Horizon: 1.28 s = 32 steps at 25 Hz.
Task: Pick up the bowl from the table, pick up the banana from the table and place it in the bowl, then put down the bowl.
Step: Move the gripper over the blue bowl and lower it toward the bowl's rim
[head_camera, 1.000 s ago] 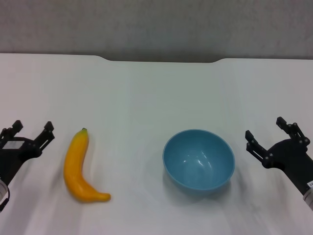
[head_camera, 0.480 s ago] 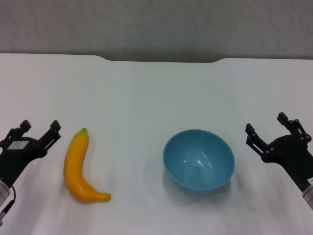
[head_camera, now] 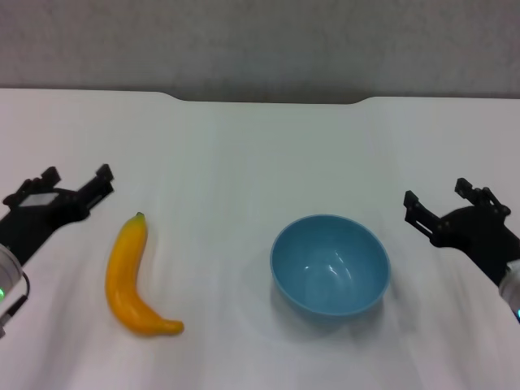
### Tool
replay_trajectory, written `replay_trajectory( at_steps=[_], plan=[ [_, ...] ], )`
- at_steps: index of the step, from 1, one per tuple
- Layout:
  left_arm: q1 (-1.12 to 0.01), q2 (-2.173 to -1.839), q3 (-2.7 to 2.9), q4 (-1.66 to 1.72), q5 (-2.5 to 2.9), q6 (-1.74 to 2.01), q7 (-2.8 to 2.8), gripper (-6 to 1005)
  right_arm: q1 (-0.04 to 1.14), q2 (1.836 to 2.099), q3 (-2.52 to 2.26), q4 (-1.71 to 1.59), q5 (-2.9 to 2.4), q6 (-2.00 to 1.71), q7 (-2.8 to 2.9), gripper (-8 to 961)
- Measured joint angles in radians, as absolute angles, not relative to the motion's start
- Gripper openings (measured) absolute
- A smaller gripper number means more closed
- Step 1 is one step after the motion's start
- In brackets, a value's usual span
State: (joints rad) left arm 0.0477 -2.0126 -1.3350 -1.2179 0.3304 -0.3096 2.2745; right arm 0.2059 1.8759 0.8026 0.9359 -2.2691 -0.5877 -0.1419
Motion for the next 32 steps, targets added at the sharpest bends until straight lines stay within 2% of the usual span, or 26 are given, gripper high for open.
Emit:
replay_trajectory(
  at_steps=[1, 2, 3, 4, 8, 9, 10, 15, 19, 20, 23, 26, 31, 32],
  plan=[
    [0.048, -2.005, -1.331, -1.244, 0.349, -0.273, 2.233, 893, 0.171, 1.872, 0.897, 1.05, -2.269, -0.408, -0.226, 892],
    [0.048, -1.996, -1.323, -1.266, 0.371, -0.242, 2.195, 893, 0.171, 1.872, 0.897, 1.05, -2.269, -0.408, -0.226, 892],
    [0.047, -1.983, -1.311, -1.302, 0.411, -0.193, 2.135, 893, 0.127, 1.889, 1.008, 1.166, -2.269, -0.203, -0.341, 892],
    [0.047, -1.976, -1.303, -1.324, 0.433, -0.168, 2.107, 893, 0.127, 1.889, 1.008, 1.166, -2.269, -0.203, -0.341, 892],
    [0.062, -1.964, -1.271, -1.428, 0.503, -0.036, 2.038, 894, 0.047, 1.985, 1.246, 1.347, -2.27, 0.159, -0.564, 892],
    [0.063, -1.962, -1.264, -1.446, 0.506, -0.005, 2.038, 894, 0.038, 2.002, 1.289, 1.376, -2.269, 0.221, -0.59, 892],
    [0.061, -1.958, -1.253, -1.468, 0.506, 0.039, 2.043, 893, 0.037, 2.006, 1.325, 1.403, -2.267, 0.284, -0.599, 892],
    [0.023, -1.946, -1.225, -1.577, 0.401, 0.319, 2.192, 890, 0.101, 2.003, 1.456, 1.448, -2.269, 0.529, -0.539, 891],
    [-0.011, -1.968, -1.265, -1.622, 0.221, 0.476, 2.425, 888, 0.147, 2.002, 1.499, 1.444, -2.28, 0.63, -0.525, 891],
    [-0.043, -1.999, -1.339, -1.632, 0.033, 0.574, 2.641, 887, 0.159, 2.002, 1.502, 1.444, -2.292, 0.645, -0.523, 891],
    [-0.069, -2.024, -1.417, -1.622, -0.108, 0.65, 2.81, 852, 0.187, 2.003, 1.498, 1.445, -2.347, 0.67, -0.494, 890],
    [-0.078, -2.028, -1.436, -1.617, -0.135, 0.67, 2.853, 816, 0.212, 2.003, 1.493, 1.446, -2.381, 0.69, -0.471, 890],
    [-0.078, -2.026, -1.423, -1.617, -0.123, 0.677, 2.85, 700, 0.278, 2.005, 1.492, 1.398, -2.421, 0.752, -0.439, 889],
    [-0.078, -2.025, -1.423, -1.617, -0.124, 0.68, 2.849, 706, 0.296, 2.005, 1.492, 1.382, -2.425, 0.763, -0.429, 889]
  ],
)
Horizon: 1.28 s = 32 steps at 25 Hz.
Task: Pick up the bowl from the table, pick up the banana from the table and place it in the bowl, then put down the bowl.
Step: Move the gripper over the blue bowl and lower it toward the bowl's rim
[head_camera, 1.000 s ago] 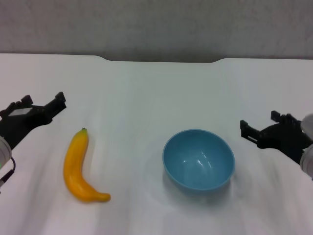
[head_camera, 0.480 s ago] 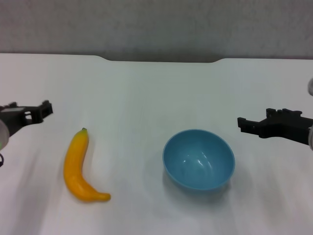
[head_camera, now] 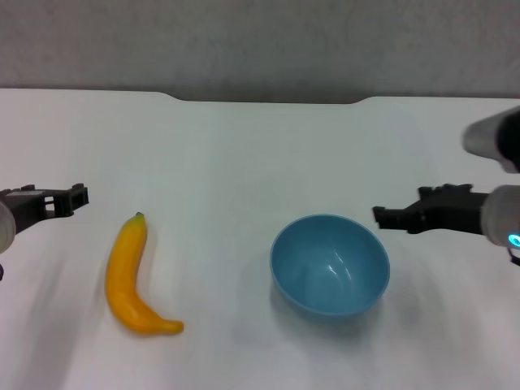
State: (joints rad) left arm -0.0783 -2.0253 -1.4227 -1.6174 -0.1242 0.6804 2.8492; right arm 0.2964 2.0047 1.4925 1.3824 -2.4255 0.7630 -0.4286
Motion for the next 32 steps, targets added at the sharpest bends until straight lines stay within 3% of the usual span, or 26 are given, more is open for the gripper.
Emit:
replay_trajectory(
  at_steps=[32],
  plan=[
    [-0.12, -2.029, -1.425, -1.557, -0.126, 0.71, 2.843, 716, 0.562, 2.011, 1.401, 0.954, -2.351, 0.699, -0.227, 884]
  ],
)
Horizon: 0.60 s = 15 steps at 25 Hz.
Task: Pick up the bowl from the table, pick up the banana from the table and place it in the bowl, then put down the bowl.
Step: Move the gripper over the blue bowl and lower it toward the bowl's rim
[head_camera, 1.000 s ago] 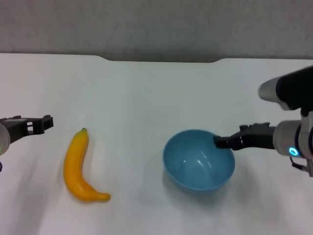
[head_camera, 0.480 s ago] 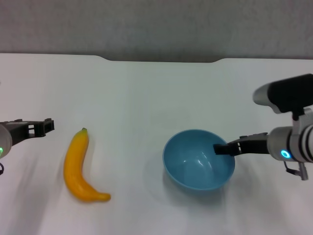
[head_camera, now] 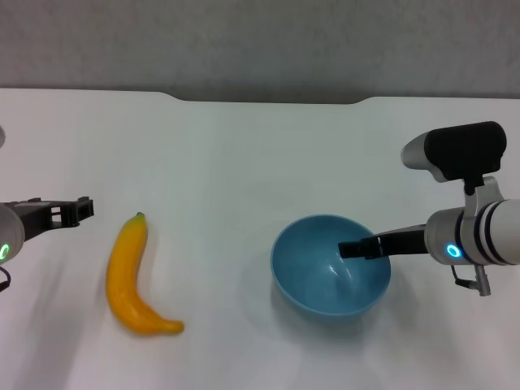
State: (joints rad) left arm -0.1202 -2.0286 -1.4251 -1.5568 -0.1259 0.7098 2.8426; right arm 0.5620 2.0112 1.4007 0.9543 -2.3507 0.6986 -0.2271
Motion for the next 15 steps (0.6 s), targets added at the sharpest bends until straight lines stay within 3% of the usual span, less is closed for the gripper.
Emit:
replay_trajectory(
  at_steps=[15],
  plan=[
    [-0.12, -2.03, -1.425, -1.555, -0.126, 0.705, 2.842, 715, 0.594, 2.01, 1.373, 0.874, -2.338, 0.709, -0.223, 881]
  ],
)
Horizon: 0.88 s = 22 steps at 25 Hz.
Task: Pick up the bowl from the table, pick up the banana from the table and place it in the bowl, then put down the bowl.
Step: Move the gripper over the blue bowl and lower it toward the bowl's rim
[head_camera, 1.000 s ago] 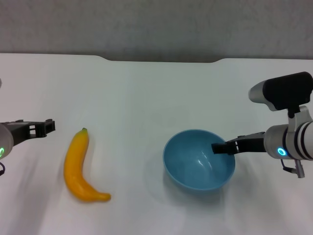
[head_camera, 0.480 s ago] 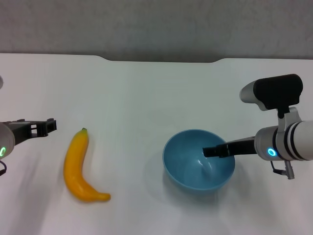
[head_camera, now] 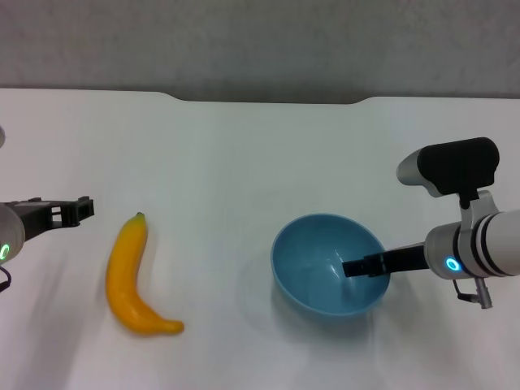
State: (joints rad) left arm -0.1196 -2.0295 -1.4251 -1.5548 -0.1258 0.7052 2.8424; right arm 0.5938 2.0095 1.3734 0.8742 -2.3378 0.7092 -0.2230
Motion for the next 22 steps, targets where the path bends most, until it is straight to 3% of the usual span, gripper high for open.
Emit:
replay_trajectory(
  at_steps=[8, 14, 22],
  plan=[
    [-0.115, -2.031, -1.425, -1.554, -0.126, 0.693, 2.842, 714, 0.595, 2.011, 1.363, 0.881, -2.339, 0.697, -0.228, 880],
    [-0.112, -2.031, -1.425, -1.554, -0.126, 0.691, 2.842, 714, 0.589, 2.011, 1.348, 0.884, -2.341, 0.682, -0.246, 662],
    [-0.111, -2.031, -1.425, -1.554, -0.126, 0.69, 2.842, 713, 0.576, 2.01, 1.358, 0.883, -2.32, 0.674, -0.254, 262]
  ],
)
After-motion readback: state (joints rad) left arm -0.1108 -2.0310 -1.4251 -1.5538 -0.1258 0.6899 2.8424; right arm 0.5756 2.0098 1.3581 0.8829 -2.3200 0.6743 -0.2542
